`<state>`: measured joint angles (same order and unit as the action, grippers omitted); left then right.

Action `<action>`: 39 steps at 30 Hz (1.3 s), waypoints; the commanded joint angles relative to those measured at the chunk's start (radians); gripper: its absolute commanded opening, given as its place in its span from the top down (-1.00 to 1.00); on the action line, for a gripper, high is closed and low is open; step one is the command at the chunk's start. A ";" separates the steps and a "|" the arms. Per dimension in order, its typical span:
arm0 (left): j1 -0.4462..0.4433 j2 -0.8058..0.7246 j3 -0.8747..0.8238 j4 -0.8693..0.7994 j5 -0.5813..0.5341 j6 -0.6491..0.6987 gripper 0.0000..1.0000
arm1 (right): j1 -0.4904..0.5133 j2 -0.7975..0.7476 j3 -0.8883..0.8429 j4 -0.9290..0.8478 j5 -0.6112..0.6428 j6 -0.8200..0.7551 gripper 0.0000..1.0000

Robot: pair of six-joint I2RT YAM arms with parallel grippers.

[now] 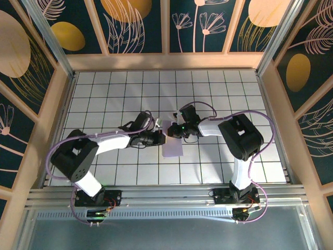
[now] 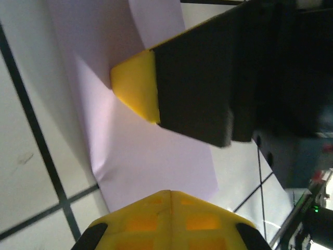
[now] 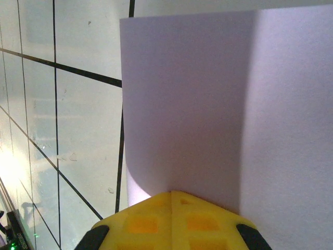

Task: Fold a paper plane with a square sheet of paper (fold left side to right side)
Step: Hold the square sheet of paper at the center of the table.

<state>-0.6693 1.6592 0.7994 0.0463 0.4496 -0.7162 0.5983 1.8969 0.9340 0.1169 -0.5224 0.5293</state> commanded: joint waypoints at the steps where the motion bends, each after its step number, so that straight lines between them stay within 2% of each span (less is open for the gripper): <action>1: -0.001 0.063 0.042 0.001 0.028 0.035 1.00 | 0.005 0.031 -0.002 -0.104 0.078 -0.025 1.00; 7: -0.001 0.155 0.056 0.018 0.036 0.029 1.00 | 0.007 0.031 -0.005 -0.107 0.073 -0.028 1.00; 17: -0.001 0.168 0.010 0.011 0.020 0.002 1.00 | 0.003 -0.023 0.029 -0.102 0.043 -0.019 1.00; 20: -0.002 0.168 -0.001 0.010 0.013 -0.012 1.00 | 0.001 -0.073 0.044 -0.109 0.054 -0.014 0.83; 22: -0.003 0.166 -0.004 0.013 0.013 -0.020 1.00 | 0.001 -0.108 0.042 -0.123 0.066 -0.012 0.79; 25: -0.005 0.162 -0.010 0.017 0.014 -0.032 1.00 | 0.004 -0.169 0.019 -0.161 0.084 -0.008 0.80; 28: -0.007 0.153 -0.015 0.020 0.012 -0.038 1.00 | 0.017 -0.237 -0.043 -0.173 0.085 0.011 1.00; 32: -0.008 0.144 -0.015 0.019 0.009 -0.041 1.00 | 0.050 -0.297 -0.137 -0.163 0.078 0.052 1.00; 39: -0.010 0.132 -0.003 0.017 0.015 -0.045 1.00 | 0.101 -0.241 -0.199 -0.129 0.072 0.087 1.00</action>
<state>-0.6697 1.7996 0.8097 0.1165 0.4744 -0.7467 0.6849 1.6253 0.7513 -0.0120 -0.4538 0.5892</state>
